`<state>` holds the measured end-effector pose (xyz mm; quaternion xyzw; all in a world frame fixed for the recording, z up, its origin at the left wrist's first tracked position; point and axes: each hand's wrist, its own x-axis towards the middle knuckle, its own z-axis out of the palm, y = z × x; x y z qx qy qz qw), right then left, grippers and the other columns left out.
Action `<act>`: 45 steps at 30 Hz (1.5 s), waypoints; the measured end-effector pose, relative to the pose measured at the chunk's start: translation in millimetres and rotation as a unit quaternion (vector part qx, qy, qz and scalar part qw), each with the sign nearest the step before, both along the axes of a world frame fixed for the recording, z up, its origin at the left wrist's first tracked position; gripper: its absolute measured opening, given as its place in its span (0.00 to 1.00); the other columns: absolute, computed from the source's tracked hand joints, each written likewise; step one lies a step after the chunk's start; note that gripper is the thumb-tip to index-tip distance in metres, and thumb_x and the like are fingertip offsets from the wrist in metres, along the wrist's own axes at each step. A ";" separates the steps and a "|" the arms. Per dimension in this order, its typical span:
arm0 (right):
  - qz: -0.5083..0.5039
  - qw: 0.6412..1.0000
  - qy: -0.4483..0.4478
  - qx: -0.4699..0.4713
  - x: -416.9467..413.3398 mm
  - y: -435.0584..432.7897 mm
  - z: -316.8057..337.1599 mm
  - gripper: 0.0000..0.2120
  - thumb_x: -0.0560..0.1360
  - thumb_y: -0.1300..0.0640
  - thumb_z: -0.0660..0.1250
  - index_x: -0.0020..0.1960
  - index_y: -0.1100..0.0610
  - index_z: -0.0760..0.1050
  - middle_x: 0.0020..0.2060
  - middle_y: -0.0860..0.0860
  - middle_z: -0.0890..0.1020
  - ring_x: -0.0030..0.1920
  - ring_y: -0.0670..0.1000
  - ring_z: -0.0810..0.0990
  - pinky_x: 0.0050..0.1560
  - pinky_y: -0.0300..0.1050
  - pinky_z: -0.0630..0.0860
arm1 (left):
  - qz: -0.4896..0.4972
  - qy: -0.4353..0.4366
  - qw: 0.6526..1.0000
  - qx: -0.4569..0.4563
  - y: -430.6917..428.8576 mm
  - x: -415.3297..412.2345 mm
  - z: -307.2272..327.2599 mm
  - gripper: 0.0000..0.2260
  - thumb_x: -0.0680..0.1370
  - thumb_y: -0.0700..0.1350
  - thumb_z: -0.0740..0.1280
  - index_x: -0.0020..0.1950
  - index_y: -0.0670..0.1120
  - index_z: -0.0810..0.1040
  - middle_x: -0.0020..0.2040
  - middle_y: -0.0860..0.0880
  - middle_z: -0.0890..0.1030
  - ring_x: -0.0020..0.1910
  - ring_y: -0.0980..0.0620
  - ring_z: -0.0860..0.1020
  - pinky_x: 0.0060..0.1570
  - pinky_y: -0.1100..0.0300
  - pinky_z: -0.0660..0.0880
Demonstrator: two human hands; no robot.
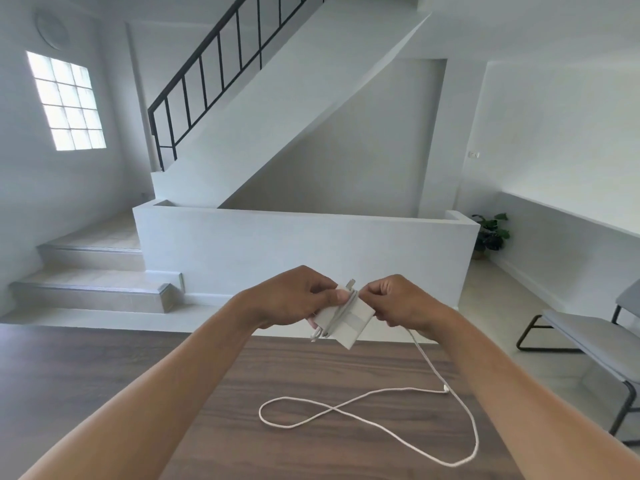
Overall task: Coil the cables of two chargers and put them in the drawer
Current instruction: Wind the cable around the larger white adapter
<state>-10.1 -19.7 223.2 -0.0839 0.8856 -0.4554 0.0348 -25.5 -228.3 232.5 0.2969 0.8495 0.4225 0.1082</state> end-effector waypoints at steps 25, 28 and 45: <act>-0.128 0.924 0.351 0.077 22.1 -50.0 -16.3 0.13 0.81 0.56 0.60 0.61 0.53 0.79 0.43 0.45 0.75 0.38 0.45 0.74 0.44 0.40 0.71 | 0.234 -0.048 0.941 0.240 18.0 -7.5 -19.6 0.16 0.79 0.49 0.67 0.37 0.39 0.79 0.39 0.41 0.81 0.37 0.45 0.82 0.36 0.57 0.81; -0.129 0.914 0.382 0.043 26.2 -54.1 -28.7 0.13 0.80 0.58 0.61 0.61 0.52 0.78 0.41 0.42 0.74 0.34 0.42 0.72 0.40 0.37 0.70 | 0.247 -0.066 0.926 0.278 22.1 -8.0 -15.8 0.16 0.80 0.48 0.67 0.41 0.35 0.80 0.41 0.38 0.83 0.35 0.45 0.83 0.34 0.58 0.80; -0.162 0.926 0.332 -0.078 21.6 -40.8 -66.9 0.05 0.77 0.57 0.68 0.48 0.49 0.82 0.36 0.36 0.81 0.29 0.51 0.73 0.32 0.31 0.66 | 0.229 -0.143 0.890 0.367 29.4 -8.2 -5.6 0.17 0.80 0.48 0.67 0.52 0.33 0.80 0.43 0.42 0.84 0.38 0.44 0.85 0.47 0.51 0.82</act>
